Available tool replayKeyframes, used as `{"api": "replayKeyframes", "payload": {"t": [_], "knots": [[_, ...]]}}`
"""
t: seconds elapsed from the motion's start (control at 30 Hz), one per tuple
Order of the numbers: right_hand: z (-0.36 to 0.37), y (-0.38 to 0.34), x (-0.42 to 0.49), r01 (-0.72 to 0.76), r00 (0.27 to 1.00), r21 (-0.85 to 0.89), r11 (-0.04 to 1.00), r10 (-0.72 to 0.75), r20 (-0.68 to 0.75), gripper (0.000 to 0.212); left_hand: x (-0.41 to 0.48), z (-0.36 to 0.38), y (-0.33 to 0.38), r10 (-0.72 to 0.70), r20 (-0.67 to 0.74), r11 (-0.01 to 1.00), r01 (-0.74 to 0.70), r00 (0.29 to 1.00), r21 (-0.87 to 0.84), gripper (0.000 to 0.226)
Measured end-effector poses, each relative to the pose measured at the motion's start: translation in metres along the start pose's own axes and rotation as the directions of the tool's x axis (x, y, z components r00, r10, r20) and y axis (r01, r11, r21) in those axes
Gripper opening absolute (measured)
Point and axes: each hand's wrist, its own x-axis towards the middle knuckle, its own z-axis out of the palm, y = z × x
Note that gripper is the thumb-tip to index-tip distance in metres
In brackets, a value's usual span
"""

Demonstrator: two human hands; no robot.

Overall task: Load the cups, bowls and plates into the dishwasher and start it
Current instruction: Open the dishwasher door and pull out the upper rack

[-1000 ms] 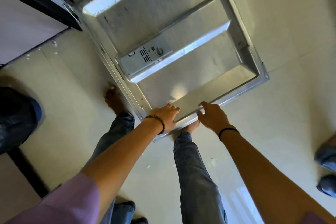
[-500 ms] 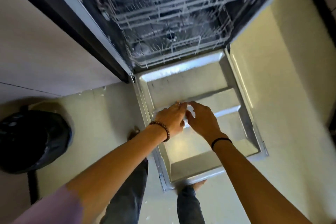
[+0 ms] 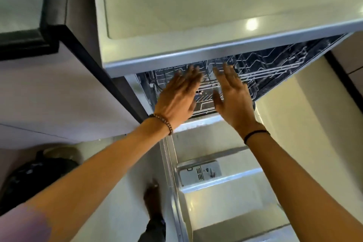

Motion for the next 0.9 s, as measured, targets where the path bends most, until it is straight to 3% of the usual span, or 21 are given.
{"api": "replayKeyframes", "payload": {"t": [0.07,0.13,0.37,0.53,0.6,0.73,0.9], "knots": [[0.005,0.006,0.008,-0.032,0.98,-0.087,0.996,0.048,0.192,0.067,0.005,0.006,-0.013,-0.138,0.167,0.988,0.147,0.976,-0.042,0.061],[0.01,0.006,0.01,-0.07,0.959,-0.123,0.99,0.1,0.266,0.067,0.003,0.014,-0.023,-0.198,0.255,0.965,0.233,0.946,-0.116,0.05],[0.015,-0.015,-0.005,-0.231,0.96,-0.152,0.961,0.25,0.123,0.046,-0.01,0.016,-0.007,-0.221,0.228,0.928,0.277,0.948,-0.25,0.045],[-0.004,-0.014,-0.035,-0.213,0.954,-0.182,0.96,0.244,0.172,0.041,-0.04,0.009,0.017,-0.231,0.251,0.892,0.308,0.94,-0.33,0.039],[-0.016,-0.007,-0.047,-0.203,0.916,-0.195,0.96,0.256,0.308,0.04,-0.054,0.005,0.031,-0.246,0.228,0.872,0.318,0.942,-0.373,0.031],[-0.04,0.01,-0.069,-0.025,0.752,-0.323,0.946,0.231,0.618,0.028,-0.087,0.009,0.063,-0.274,0.275,0.816,0.374,0.921,-0.441,0.02],[-0.06,0.019,-0.11,0.049,0.701,-0.319,0.947,0.195,0.686,0.034,-0.123,0.012,0.103,-0.31,0.331,0.768,0.44,0.891,-0.465,0.025]]}}
